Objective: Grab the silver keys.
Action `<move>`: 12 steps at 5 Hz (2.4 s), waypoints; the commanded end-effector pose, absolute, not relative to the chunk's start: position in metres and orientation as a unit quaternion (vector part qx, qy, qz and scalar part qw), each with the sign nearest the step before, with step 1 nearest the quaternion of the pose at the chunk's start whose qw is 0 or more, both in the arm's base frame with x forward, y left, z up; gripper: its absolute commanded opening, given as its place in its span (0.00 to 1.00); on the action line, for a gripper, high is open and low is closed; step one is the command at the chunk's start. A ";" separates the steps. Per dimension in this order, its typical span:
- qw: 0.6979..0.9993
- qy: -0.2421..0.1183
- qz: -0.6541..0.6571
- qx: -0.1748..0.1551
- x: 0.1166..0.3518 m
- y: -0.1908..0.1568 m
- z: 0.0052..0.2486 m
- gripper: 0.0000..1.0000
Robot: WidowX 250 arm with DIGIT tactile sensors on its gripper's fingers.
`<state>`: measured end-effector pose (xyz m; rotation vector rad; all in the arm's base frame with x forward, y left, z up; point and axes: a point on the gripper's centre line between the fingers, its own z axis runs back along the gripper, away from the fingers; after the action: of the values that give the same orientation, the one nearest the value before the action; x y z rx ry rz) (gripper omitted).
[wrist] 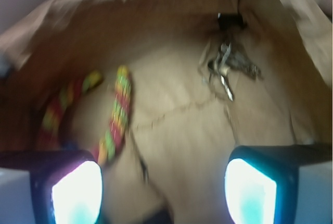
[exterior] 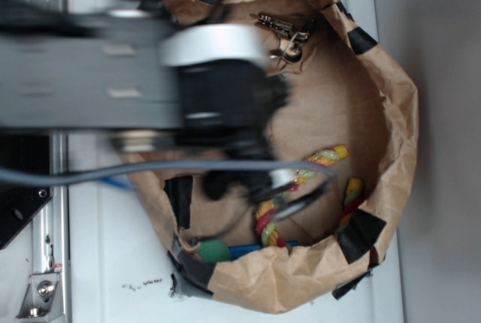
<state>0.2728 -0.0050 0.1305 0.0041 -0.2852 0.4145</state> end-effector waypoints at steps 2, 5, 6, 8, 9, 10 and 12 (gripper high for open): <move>0.960 -0.175 0.218 0.004 0.313 0.006 0.143 1.00; 0.948 -0.157 0.273 0.033 0.289 0.034 0.141 1.00; 0.941 -0.155 0.296 0.046 0.284 0.046 0.112 1.00; 0.933 -0.206 0.294 0.029 0.271 0.050 0.084 1.00; 0.926 -0.225 0.302 0.024 0.277 0.048 0.081 1.00; 0.920 -0.249 0.303 0.007 0.286 0.044 0.081 1.00; 0.911 -0.261 0.321 0.007 0.300 0.049 0.085 1.00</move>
<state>0.2893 0.0474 0.0701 0.0306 -0.4840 0.6691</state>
